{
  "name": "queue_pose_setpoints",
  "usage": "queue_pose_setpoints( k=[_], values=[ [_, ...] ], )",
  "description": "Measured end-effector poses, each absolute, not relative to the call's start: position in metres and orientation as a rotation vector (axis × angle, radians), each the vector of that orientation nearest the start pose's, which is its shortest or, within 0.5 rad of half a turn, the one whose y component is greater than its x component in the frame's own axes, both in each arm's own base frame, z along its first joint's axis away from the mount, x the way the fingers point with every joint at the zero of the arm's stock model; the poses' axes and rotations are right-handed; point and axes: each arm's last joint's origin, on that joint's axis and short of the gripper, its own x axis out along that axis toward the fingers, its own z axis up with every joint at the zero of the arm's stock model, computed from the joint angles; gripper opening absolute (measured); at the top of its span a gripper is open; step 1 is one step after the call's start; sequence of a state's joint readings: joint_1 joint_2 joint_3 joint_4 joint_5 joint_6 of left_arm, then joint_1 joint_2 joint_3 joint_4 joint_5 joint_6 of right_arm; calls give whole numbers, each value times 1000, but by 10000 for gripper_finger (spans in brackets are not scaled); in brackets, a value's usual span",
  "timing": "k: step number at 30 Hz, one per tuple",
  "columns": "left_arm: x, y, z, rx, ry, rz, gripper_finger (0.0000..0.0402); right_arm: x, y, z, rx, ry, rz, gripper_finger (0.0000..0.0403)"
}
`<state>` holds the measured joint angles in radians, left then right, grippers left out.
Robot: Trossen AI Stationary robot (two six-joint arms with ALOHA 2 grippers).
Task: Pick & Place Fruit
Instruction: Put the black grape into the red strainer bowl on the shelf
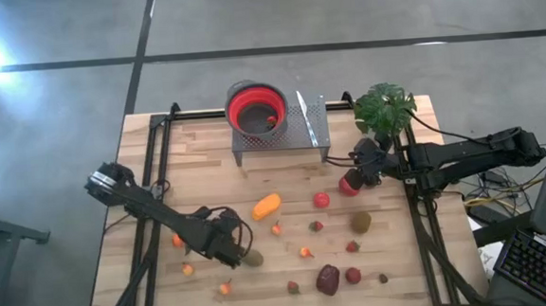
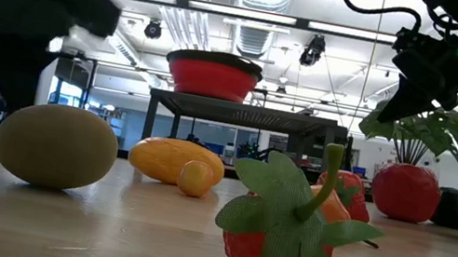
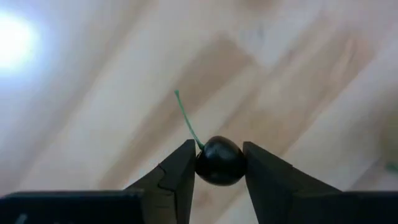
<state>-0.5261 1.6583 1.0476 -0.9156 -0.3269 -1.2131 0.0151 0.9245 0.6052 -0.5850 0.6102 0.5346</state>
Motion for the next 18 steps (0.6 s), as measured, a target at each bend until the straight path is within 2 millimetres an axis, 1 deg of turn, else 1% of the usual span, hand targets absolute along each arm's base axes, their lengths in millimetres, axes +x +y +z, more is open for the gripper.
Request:
queue_pose_setpoints(
  k=[4, 7, 14, 18],
  values=[
    [250, -127, 208, -292, 1073, 654, 125, 169, -14, 222, 204, 694, -763, 8],
    [254, -117, 235, -241, 911, 671, 124, 169, -14, 223, 206, 692, -763, 8],
    [260, -79, 306, -66, 574, 767, 126, 170, -14, 223, 217, 677, -763, 8],
    [269, -53, 345, -3, 446, 763, 126, 170, -14, 222, 215, 678, -763, 8]
  ],
)
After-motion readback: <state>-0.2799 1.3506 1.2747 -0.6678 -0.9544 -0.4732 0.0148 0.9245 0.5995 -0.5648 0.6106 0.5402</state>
